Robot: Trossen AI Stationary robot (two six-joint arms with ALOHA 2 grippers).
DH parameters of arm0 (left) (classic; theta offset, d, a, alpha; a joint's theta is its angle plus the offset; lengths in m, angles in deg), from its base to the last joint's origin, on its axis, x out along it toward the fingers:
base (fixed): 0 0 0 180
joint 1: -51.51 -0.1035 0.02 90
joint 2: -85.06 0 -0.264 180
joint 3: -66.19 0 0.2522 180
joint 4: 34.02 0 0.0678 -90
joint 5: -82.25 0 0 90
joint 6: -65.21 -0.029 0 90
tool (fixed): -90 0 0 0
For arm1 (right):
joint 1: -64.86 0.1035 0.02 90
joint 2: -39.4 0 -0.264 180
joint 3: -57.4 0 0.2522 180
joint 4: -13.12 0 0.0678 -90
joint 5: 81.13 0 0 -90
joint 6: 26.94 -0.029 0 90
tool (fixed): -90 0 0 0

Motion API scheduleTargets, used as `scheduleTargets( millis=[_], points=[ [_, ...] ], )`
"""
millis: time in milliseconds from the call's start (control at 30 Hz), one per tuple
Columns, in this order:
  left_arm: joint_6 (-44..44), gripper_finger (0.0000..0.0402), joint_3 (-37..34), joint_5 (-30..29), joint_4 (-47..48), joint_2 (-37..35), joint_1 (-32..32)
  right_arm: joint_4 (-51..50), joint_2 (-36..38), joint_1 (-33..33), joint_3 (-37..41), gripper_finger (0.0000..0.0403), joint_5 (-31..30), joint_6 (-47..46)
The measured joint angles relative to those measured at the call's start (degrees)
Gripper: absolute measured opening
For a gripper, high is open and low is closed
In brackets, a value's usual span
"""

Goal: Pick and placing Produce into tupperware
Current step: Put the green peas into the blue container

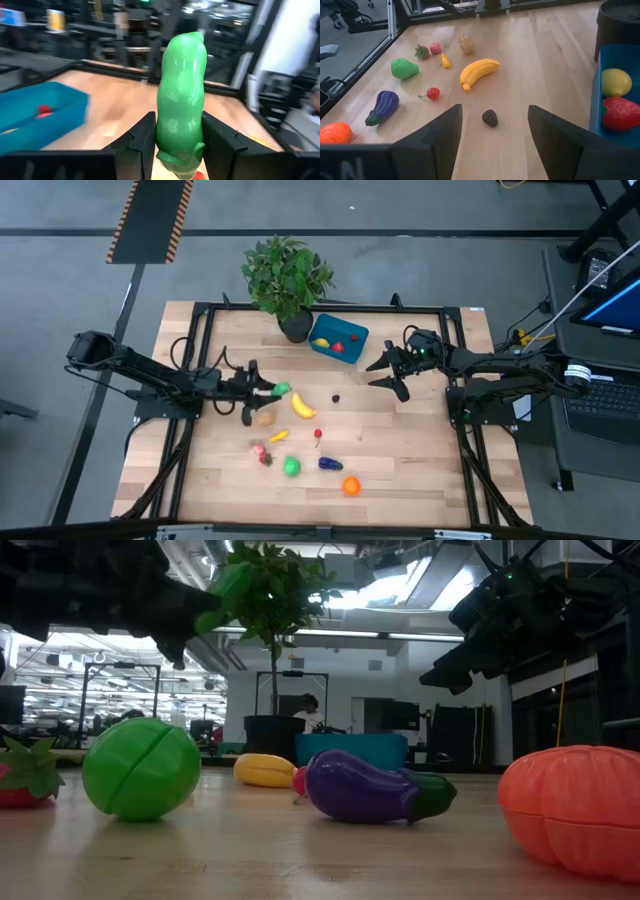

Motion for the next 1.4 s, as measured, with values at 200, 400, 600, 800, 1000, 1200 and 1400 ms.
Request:
scheduleTargets(
  millis=[200,400,600,800,1000,1200,1400],
  points=[
    [0.2,0.0119,0.0,4.9,0.0,0.0,0.0,0.0,0.0,0.0,0.0,0.0228,0.0,0.0],
    [0.2,0.0119,0.0,5.1,0.5,0.0,-0.1,0.0,0.0,0.0,0.0,0.0228,0.0,0.0],
    [0.5,0.0119,0.4,3.1,2.5,0.7,-1.9,0.0,0.0,0.0,0.0,0.0228,0.0,0.0],
    [-0.3,0.0119,6.2,1.2,10.6,5.7,-4.3,0.0,0.0,0.0,0.0,0.0228,0.0,0.0],
    [-3.9,0.0119,13.6,-6.8,16.1,14.5,-4.7,0.0,0.0,0.0,0.0,0.0228,0.0,0.0],
    [-3.7,0.0119,18.0,-9.8,16.9,21.2,-4.7,-0.1,0.0,0.0,0.0,0.0228,0.0,0.0],
    [-4.1,0.0119,22.0,-12.6,18.4,24.1,-4.8,-0.1,0.0,0.0,0.0,0.0228,0.0,0.0]
  ],
)
